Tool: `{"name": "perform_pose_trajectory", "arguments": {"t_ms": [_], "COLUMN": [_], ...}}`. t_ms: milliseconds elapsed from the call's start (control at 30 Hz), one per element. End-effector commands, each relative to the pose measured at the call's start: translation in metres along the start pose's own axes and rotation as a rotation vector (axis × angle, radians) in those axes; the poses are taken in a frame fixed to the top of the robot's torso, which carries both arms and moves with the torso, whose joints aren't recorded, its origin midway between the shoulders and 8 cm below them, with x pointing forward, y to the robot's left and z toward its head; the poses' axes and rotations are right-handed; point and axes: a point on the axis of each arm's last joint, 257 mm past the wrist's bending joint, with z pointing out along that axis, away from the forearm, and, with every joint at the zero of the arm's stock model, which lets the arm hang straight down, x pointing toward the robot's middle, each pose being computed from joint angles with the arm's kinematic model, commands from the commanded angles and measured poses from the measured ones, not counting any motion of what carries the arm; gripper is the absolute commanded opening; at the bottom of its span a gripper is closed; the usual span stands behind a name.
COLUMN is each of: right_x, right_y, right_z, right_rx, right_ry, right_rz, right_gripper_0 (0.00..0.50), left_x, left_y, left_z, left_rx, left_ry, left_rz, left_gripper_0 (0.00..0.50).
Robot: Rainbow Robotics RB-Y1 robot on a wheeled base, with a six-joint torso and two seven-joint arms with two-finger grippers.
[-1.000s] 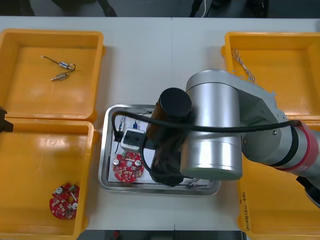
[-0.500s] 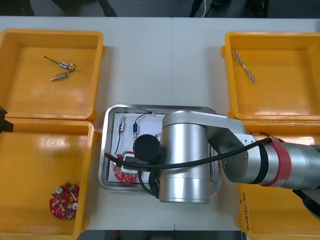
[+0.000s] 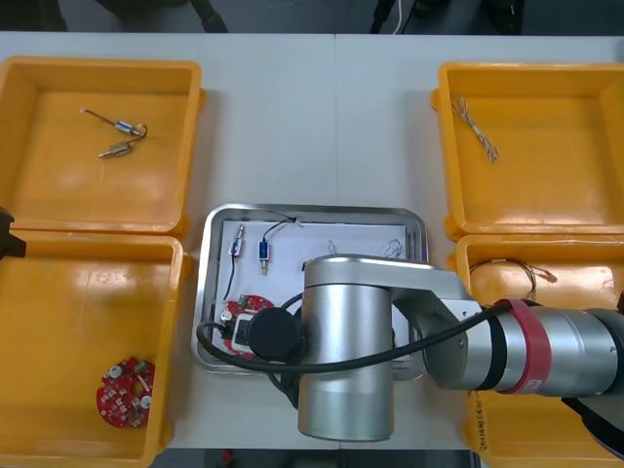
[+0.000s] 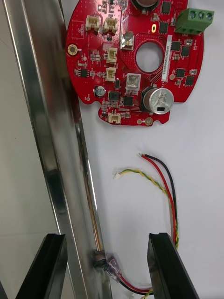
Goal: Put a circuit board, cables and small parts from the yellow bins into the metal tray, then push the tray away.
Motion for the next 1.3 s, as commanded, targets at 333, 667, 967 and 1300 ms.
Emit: {"name": "perform_pose_trajectory", "arguments": {"t_ms": [333, 667, 967, 1300], "right_x": [-0.012, -0.010, -0.018, -0.017], "right_y": [0.048, 0.044, 0.039, 0.039], "right_z": [0.009, 0.026, 0.033, 0.028], "right_rx": [-0.060, -0.046, -0.030, -0.023], "right_ry": [-0.046, -0.028, -0.031, -0.033], "right_rz": [-0.066, -0.054, -0.036, -0.039], "right_gripper_0": [0.500, 0.500, 0.500, 0.500], "left_x": [0.000, 0.000, 0.000, 0.000], "left_y": [0.004, 0.004, 0.004, 0.004], "left_z": [-0.006, -0.006, -0.006, -0.006], "left_rx": [-0.009, -0.009, -0.009, -0.009], "left_ry": [-0.023, -0.023, -0.023, -0.023], "left_rz": [0.061, 0.061, 0.061, 0.061], "left_gripper_0": [0.500, 0.500, 0.500, 0.500]}}
